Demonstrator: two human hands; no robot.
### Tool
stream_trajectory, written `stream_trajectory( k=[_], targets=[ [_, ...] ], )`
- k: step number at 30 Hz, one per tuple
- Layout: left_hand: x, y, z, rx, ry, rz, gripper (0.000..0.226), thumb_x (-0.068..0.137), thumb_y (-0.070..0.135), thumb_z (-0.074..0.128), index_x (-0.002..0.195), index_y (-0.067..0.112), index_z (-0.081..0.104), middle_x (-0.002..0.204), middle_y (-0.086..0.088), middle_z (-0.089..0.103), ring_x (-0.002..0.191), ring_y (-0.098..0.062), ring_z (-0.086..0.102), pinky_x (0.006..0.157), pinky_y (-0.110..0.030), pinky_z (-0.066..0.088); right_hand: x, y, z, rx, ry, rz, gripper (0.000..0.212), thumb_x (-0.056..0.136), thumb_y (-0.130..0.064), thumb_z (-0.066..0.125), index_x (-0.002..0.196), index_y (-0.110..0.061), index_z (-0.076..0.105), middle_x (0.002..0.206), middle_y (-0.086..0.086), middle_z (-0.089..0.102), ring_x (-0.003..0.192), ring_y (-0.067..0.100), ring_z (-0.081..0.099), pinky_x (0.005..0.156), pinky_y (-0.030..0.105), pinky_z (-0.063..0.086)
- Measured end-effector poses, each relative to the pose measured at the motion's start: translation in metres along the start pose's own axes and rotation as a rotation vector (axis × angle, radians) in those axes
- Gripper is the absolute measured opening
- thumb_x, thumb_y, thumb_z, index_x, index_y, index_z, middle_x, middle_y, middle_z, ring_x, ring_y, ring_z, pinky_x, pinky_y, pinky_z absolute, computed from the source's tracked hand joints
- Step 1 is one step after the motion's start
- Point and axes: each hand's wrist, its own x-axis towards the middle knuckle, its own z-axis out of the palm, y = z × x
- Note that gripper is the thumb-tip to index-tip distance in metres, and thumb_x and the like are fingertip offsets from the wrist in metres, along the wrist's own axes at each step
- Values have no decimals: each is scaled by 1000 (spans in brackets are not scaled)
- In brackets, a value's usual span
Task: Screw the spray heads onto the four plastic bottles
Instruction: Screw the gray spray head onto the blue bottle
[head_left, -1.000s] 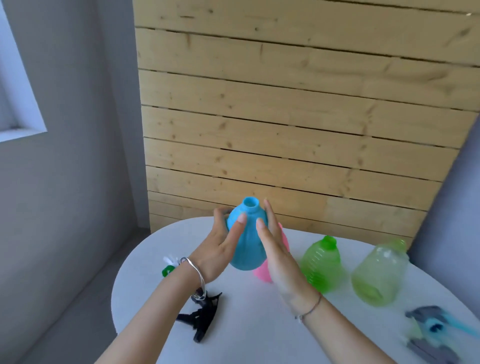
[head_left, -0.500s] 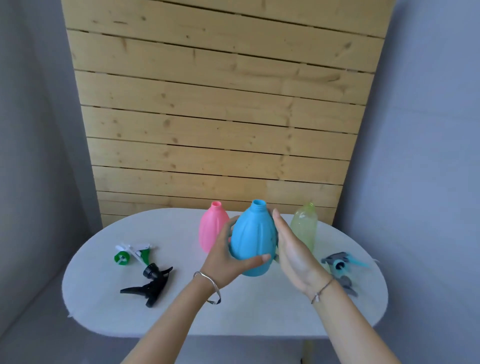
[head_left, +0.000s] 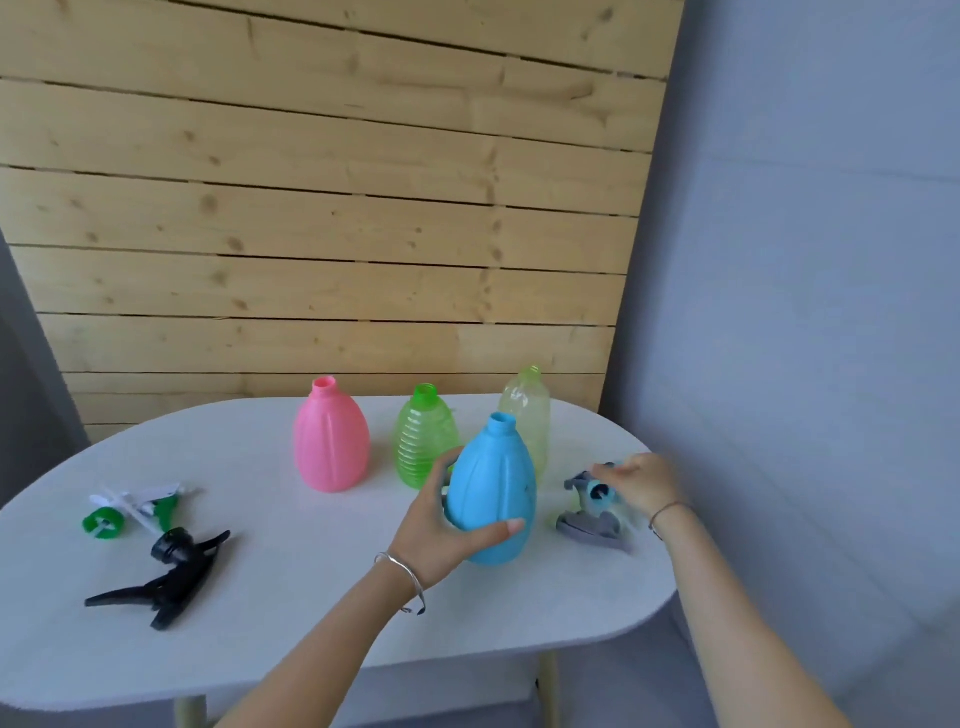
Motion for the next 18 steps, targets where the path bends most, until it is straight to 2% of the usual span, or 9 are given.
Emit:
stream_trajectory(
  k=[2, 4, 8, 10, 13, 15, 18],
  targets=[
    [3, 0, 4, -4, 8, 10, 86, 51, 41, 88, 121, 47, 38, 112, 16, 57, 87, 16, 59, 61, -6, 50, 1, 8, 8, -95, 17, 69, 55, 74, -51, 69, 49, -12, 41, 48, 2, 44, 51, 20, 47, 45, 29, 27],
    [6, -2, 7, -12, 18, 15, 86, 56, 34, 89, 125, 42, 39, 116, 14, 56, 88, 16, 59, 62, -7, 51, 1, 12, 13, -101, 33, 95, 53, 71, -57, 70, 57, -11, 47, 54, 4, 52, 63, 26, 57, 49, 29, 33],
    [8, -3, 8, -3, 24, 18, 87, 56, 34, 89, 127, 40, 38, 117, 12, 56, 87, 15, 60, 62, -7, 51, 2, 7, 19, -144, 65, 112, 49, 71, -55, 70, 80, -9, 56, 75, 7, 59, 83, 30, 66, 58, 29, 40],
    [7, -3, 6, 9, 23, 17, 87, 57, 34, 89, 126, 40, 38, 116, 12, 56, 87, 16, 59, 61, -7, 50, 1, 4, 21, -154, 85, 119, 46, 72, -52, 71, 85, -9, 58, 78, 6, 59, 81, 28, 63, 60, 28, 40],
    [6, -2, 3, 11, 31, 8, 89, 54, 39, 89, 126, 41, 37, 116, 14, 56, 88, 16, 59, 62, -7, 51, 0, -1, 16, -82, 95, 127, 43, 73, -48, 71, 78, -9, 54, 75, 7, 59, 73, 27, 57, 55, 27, 38],
    [5, 0, 0, 28, 34, 3, 95, 48, 48, 86, 128, 40, 36, 115, 14, 57, 91, 14, 59, 65, -12, 54, -2, -7, 6, 10, 134, 106, 45, 74, -47, 70, 65, -7, 51, 64, 8, 55, 66, 27, 55, 47, 27, 31],
    [2, 3, -6, 47, 37, -7, 99, 45, 54, 85, 130, 36, 37, 117, 14, 57, 97, 5, 61, 72, -20, 58, -15, -22, -11, 167, 210, -2, 55, 77, -42, 70, 44, -12, 37, 47, 5, 35, 51, 23, 37, 44, 27, 22]
  ],
)
